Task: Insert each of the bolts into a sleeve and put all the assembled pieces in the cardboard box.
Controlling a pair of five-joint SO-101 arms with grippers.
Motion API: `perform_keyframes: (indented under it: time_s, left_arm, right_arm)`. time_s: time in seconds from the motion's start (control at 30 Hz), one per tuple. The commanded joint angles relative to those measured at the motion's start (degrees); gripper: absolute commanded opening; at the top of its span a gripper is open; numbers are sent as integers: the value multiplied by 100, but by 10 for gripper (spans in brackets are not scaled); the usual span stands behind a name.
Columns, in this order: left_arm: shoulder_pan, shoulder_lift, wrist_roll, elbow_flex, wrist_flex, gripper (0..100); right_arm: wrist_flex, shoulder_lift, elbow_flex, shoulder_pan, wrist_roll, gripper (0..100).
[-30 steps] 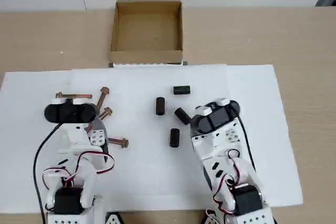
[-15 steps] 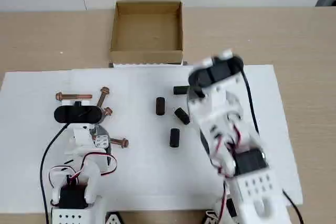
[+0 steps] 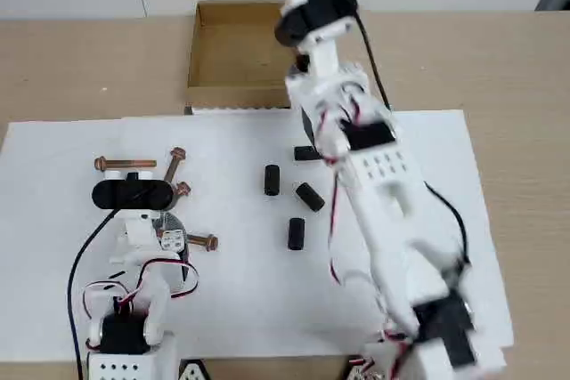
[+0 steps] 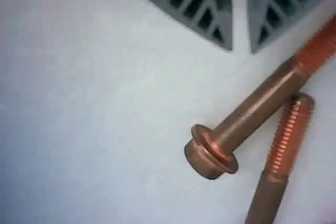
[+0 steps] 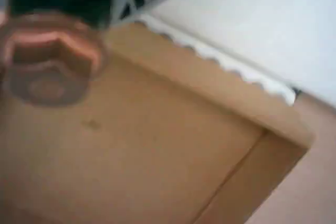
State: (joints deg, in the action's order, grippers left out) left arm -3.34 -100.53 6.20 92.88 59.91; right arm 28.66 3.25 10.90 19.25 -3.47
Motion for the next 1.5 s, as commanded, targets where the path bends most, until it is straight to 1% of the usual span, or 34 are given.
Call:
perform_keyframes:
  time_s: [0.0,0.23,0.37,0.4,0.47,0.53,0.6,0.7,0.93,1.03,1.47]
  left_arm:
    - [-44,-62,-18,-40,-9,6]
    - [-35,-62,-18,-40,-9,6]
    - [-35,-62,-18,-40,-9,6]
    - [-35,-62,-18,-40,-9,6]
    - [-35,-62,-18,-40,-9,6]
    - [-35,-62,-18,-40,-9,6]
    - [-35,-62,-18,-40,-9,6]
    - [-35,-62,-18,-40,-9,6]
    - [-35,-62,-18,-40,-9,6]
    - [-35,-62,-18,-40,-9,6]
    - [-35,-62,-18,-40,-9,6]
  right_arm:
    - [-198,-989,-1618,-48,-62,3]
    - [-180,-3187,-4026,-31,-97,7]
    - [-154,-4268,-5090,-31,-554,9]
    - [-154,-4514,-5319,-31,-607,13]
    - [-145,-4927,-5714,-31,-651,55]
    - [-110,-5244,-6022,-40,-677,121]
    - [48,-5437,-6215,-40,-677,153]
    - [295,-5631,-6479,-40,-642,154]
    - [400,-5648,-6673,-40,-642,154]
    - [1130,-5622,-7262,-40,-633,154]
    - [5596,-5604,-10004,-13,-624,154]
